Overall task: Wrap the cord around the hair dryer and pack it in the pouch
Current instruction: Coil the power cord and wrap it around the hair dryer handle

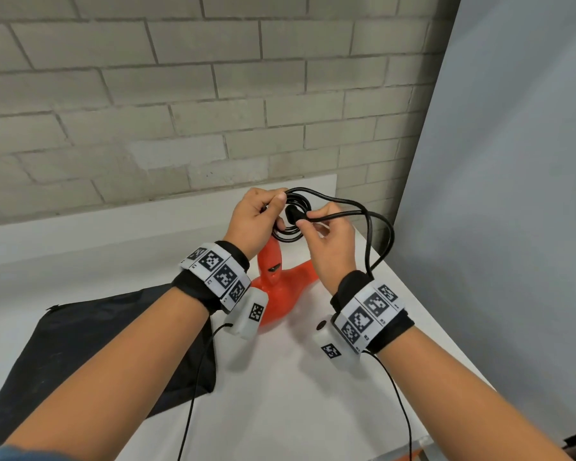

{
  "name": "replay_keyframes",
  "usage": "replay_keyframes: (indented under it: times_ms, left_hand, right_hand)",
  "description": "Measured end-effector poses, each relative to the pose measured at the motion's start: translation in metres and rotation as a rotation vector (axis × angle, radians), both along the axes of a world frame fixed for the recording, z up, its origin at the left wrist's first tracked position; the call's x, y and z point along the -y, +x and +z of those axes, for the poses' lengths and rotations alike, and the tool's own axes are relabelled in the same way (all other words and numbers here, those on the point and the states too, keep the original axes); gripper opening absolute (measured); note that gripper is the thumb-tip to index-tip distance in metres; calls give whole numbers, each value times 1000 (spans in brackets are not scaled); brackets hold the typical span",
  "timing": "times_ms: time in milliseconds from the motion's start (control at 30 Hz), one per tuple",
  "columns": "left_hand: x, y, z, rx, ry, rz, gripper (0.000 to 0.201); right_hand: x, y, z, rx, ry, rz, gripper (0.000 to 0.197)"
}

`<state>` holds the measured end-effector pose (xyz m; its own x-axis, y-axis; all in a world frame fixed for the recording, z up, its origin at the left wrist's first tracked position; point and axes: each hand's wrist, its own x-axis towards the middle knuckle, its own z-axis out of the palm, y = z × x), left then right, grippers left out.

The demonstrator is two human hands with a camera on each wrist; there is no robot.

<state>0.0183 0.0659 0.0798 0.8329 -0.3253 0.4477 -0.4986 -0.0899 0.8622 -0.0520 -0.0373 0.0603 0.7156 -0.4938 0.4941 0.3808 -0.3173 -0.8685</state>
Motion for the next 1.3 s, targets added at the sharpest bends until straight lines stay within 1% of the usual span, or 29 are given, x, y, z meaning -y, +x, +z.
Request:
replay_keyframes:
  times_ms: [100,167,233,300,367,433,500,567,667,700,733,767,800,833,867,967,1033,1167,1300]
  left_hand:
    - [2,-2,2,11,34,-45,21]
    - [4,-4,2,-27,27,-81,19]
    - [4,-5,3,-65,15,-136,24]
    - [4,-5,3,-80,20,-174,33]
    - [4,-4,3,-108,5,-214,31]
    - [3,-2,5,-146,-22,-232,25]
    - [0,0,6,-180,-47,-232,21]
    - [-2,3,7,-196,-63,-220,21]
    - [-5,6,7,-201,-69,-179,26]
    - [-6,8,7,-199,-76,-164,29]
    - [-7,9,7,-203,-92,-157,29]
    - [-7,10,8,-216,-116,-162,23]
    - [-7,11,8,-229,-140,-171,19]
    - [-8,11,8,-234,-158,-176,21]
    - [-7,12,7,-232,-167,-176,23]
    - [-5,13,6,-232,-196,-170,19]
    - [-4,14,6,-255,-226,-159,21]
    - [-6,17,10,-302,-301,-142,25]
    - [-7,16,10,-279,-276,-123,24]
  right_hand:
    - [0,7,2,6,-50,-81,33]
    - [1,14,3,-8,-75,-137,29]
    - [1,21,3,-21,-73,-163,34]
    - [-1,25,2,-39,-14,-106,30]
    - [-1,27,2,-97,5,-17,25]
    - [1,25,3,-139,-79,55,25]
    - [5,21,3,-180,-223,114,27]
    - [11,13,-1,-231,-380,175,24]
    - [22,5,-16,-294,-528,249,21]
    - [25,3,-22,-352,-568,255,20]
    - [30,4,-32,-436,-610,254,19]
    - [35,3,-42,-540,-643,252,17]
    - [41,2,-52,-630,-649,251,16]
    - [45,0,-60,-700,-639,246,15]
    - [48,-2,-65,-726,-629,236,16]
    - [56,-6,-66,-807,-673,207,27]
    - [60,-6,-65,-886,-748,220,28]
    - [62,1,-74,-1165,-956,235,28]
    - [59,2,-78,-1393,-1125,201,28]
